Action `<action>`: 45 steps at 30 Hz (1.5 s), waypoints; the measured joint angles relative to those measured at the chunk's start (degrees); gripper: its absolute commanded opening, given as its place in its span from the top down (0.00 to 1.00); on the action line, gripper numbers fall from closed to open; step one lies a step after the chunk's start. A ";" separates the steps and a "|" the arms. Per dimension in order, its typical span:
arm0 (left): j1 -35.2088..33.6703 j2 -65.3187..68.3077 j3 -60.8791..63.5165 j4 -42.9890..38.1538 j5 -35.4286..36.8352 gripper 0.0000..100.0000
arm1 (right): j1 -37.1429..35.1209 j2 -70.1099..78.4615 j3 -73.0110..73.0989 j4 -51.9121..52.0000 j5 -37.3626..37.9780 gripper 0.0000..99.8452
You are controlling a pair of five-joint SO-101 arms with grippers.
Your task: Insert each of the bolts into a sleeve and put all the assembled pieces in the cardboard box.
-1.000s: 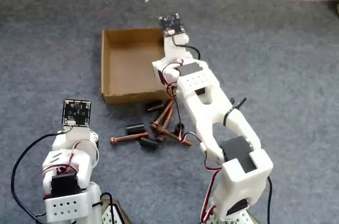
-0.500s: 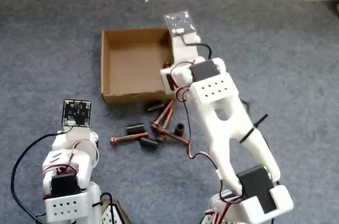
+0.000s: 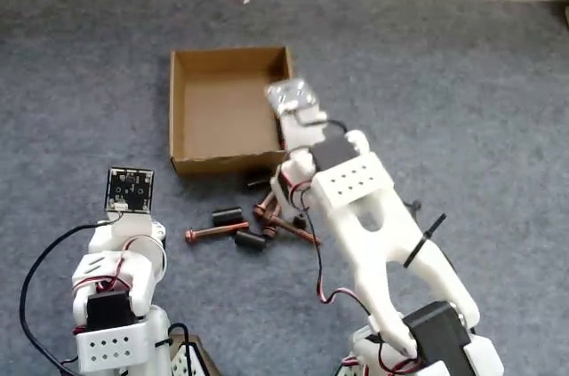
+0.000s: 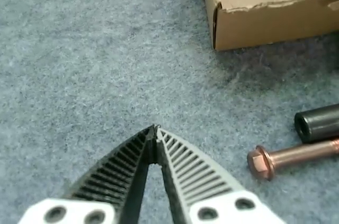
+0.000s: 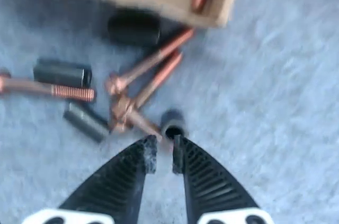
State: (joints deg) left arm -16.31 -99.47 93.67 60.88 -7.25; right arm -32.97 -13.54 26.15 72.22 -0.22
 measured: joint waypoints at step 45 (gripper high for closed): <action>0.00 0.00 0.00 -0.18 0.00 0.99 | 1.14 6.15 2.90 -9.93 -31.38 0.83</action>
State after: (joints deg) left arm -16.31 -99.47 93.67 60.70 -7.25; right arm -31.82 -7.38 29.05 62.29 -31.60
